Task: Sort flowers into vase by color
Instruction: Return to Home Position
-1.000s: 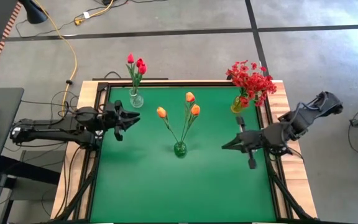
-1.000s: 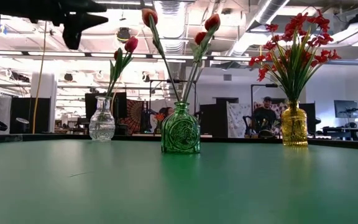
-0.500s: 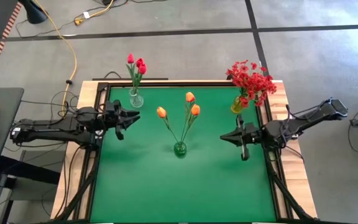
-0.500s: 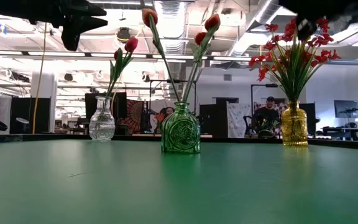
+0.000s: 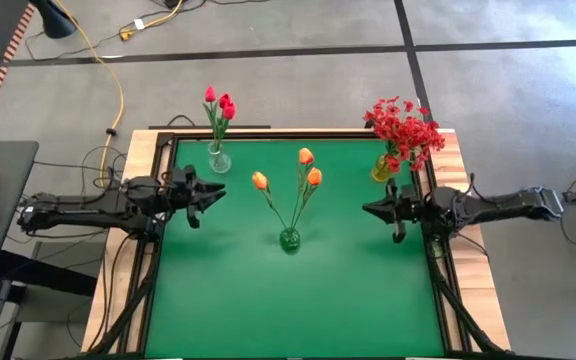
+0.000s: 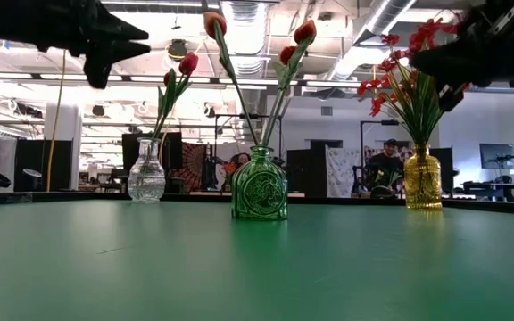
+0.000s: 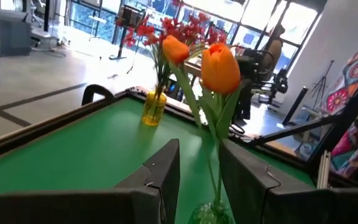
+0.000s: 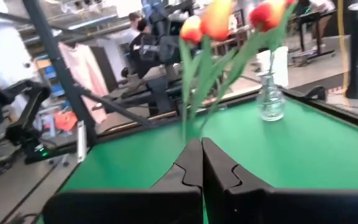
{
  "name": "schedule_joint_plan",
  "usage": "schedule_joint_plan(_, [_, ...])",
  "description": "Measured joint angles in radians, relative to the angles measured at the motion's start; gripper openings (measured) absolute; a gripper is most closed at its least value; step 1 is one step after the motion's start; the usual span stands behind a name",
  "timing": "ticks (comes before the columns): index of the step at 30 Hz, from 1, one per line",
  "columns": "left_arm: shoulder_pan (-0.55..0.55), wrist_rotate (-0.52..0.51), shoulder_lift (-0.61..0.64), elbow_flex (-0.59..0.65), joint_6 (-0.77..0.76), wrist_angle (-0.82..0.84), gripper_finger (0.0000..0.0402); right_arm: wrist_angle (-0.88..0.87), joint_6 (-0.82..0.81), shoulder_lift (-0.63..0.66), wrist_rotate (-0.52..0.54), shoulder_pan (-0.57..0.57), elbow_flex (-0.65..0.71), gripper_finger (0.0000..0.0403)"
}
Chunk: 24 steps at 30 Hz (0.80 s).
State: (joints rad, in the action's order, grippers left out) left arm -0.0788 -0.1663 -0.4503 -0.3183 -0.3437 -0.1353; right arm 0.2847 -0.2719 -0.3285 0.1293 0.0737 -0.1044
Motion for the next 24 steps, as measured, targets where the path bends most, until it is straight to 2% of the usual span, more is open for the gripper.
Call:
schedule_joint_plan(7, [0.0, -0.001, 0.14, 0.095, -0.043, -0.002, 0.0098, -0.074, 0.005, 0.1, -0.018, -0.096, 0.021, 0.0019])
schedule_joint_plan(17, [0.0, -0.03, 0.344, 0.217, -0.063, 0.005, 0.0053, -0.254, -0.016, 0.157, -0.226, -0.246, 0.021, 0.0019])
schedule_joint_plan(24, [0.0, -0.032, 0.417, 0.255, -0.076, 0.067, 0.0012, -0.274, -0.011, 0.16, -0.296, -0.341, 0.021, 0.0019])
